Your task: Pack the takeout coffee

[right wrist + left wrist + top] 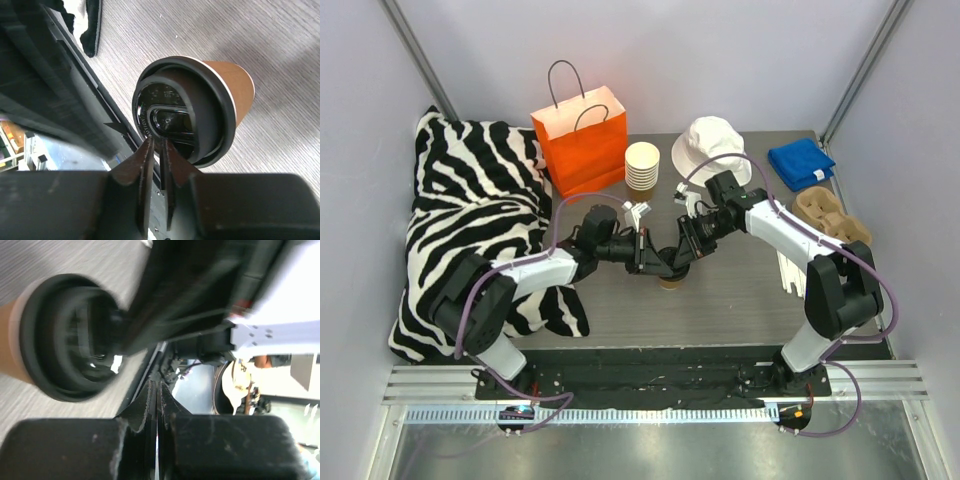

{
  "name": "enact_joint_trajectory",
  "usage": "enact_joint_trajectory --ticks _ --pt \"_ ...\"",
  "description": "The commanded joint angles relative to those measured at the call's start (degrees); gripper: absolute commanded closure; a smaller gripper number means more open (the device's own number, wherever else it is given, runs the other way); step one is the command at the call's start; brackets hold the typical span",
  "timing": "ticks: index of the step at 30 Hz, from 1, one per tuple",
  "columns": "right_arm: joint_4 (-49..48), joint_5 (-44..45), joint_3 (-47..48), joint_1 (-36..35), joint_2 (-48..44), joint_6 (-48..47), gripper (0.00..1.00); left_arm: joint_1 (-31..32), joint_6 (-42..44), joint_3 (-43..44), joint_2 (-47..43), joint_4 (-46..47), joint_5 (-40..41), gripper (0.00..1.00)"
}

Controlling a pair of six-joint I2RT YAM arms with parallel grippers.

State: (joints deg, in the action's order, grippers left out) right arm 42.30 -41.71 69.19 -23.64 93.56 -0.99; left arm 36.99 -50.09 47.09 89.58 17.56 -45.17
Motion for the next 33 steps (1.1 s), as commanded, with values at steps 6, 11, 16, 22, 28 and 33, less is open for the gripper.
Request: enact_joint_trajectory --ticks 6,11,16,22,28,33 --pt "-2.4 1.6 -1.8 0.3 2.0 -0.9 0.85 -5.3 -5.0 -0.6 7.9 5.6 1.1 1.00" --pt "-2.8 2.7 -2.7 0.5 2.9 -0.8 0.85 -5.6 -5.7 -0.8 10.3 5.8 -0.2 1.00" --pt "-3.0 2.6 -2.4 0.4 3.6 -0.3 0.85 -5.7 -7.2 -1.0 9.8 8.5 -2.7 1.00" --pt "-3.3 2.3 -2.7 0.5 3.8 -0.4 0.85 -5.1 -8.6 0.4 5.6 11.5 -3.4 1.00" --pt "-3.5 1.1 -3.0 1.1 4.1 -0.4 0.86 -4.2 -9.5 3.2 7.8 11.5 -0.9 1.00" --pt "-3.5 0.4 -2.9 1.5 4.7 -0.5 0.86 -4.2 -9.5 4.0 11.0 11.2 1.1 1.00"
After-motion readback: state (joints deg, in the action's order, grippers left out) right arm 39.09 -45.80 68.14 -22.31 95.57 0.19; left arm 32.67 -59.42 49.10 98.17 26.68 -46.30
